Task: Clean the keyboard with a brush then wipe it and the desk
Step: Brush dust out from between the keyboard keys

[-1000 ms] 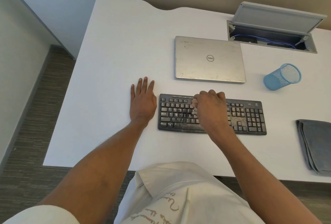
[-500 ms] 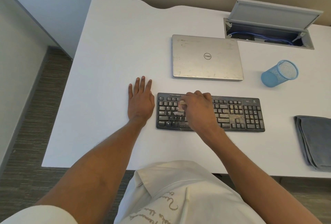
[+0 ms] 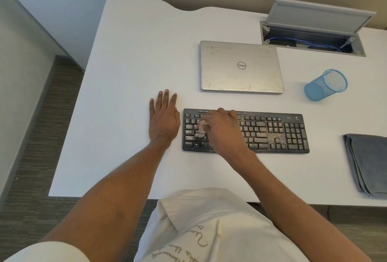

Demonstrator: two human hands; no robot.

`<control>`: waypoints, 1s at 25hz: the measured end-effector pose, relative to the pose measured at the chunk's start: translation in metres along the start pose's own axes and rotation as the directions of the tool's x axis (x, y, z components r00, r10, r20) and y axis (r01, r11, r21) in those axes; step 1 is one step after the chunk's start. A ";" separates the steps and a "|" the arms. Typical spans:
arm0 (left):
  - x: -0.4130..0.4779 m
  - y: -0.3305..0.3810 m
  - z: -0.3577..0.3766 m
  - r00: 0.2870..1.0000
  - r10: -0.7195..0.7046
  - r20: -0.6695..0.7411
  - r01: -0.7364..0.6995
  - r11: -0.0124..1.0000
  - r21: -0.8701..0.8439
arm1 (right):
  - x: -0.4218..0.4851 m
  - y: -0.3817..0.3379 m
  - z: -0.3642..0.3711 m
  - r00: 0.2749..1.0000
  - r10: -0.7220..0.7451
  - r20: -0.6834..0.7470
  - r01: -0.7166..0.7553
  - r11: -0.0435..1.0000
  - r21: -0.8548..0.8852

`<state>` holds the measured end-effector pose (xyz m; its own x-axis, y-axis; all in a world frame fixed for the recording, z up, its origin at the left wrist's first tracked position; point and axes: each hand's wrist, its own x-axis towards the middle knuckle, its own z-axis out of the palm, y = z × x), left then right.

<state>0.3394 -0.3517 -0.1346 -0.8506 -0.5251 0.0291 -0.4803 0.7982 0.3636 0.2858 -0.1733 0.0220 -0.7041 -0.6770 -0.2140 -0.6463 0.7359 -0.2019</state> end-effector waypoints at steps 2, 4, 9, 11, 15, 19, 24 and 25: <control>0.000 0.000 0.000 1.000 -0.004 0.005 0.004 1.000 -0.003 | -0.006 0.012 -0.003 0.999 0.039 -0.006 -0.040 0.998 -0.038; 0.000 0.000 0.000 1.000 -0.004 0.008 0.004 1.000 -0.005 | -0.011 0.026 -0.010 0.995 0.104 -0.003 -0.104 0.993 -0.051; 0.001 0.000 0.000 1.000 -0.001 0.012 0.001 1.000 0.009 | -0.020 0.042 -0.018 0.982 0.184 -0.036 -0.187 0.962 -0.200; 0.001 0.000 0.001 1.000 0.002 0.010 -0.002 1.000 0.005 | -0.018 0.035 -0.016 0.985 0.142 -0.093 -0.153 0.981 -0.123; 0.001 -0.001 0.001 1.000 0.008 0.005 -0.008 1.000 0.006 | -0.009 0.008 -0.003 0.998 0.044 -0.054 -0.040 0.997 0.063; 0.000 -0.001 0.001 1.000 0.005 0.006 -0.005 1.000 0.008 | -0.012 0.017 0.002 0.997 0.062 -0.045 -0.062 0.998 0.003; 0.001 -0.001 0.001 1.000 -0.002 0.012 0.001 1.000 0.011 | -0.026 0.049 -0.011 0.968 0.242 -0.068 -0.248 0.963 -0.104; 0.001 -0.001 0.001 1.000 -0.003 0.014 0.002 1.000 0.011 | -0.028 0.050 -0.012 0.962 0.259 -0.085 -0.269 0.955 -0.129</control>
<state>0.3391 -0.3528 -0.1356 -0.8522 -0.5229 0.0149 -0.4847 0.8001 0.3534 0.2691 -0.1173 0.0290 -0.8699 -0.4603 -0.1769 -0.4657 0.8849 -0.0124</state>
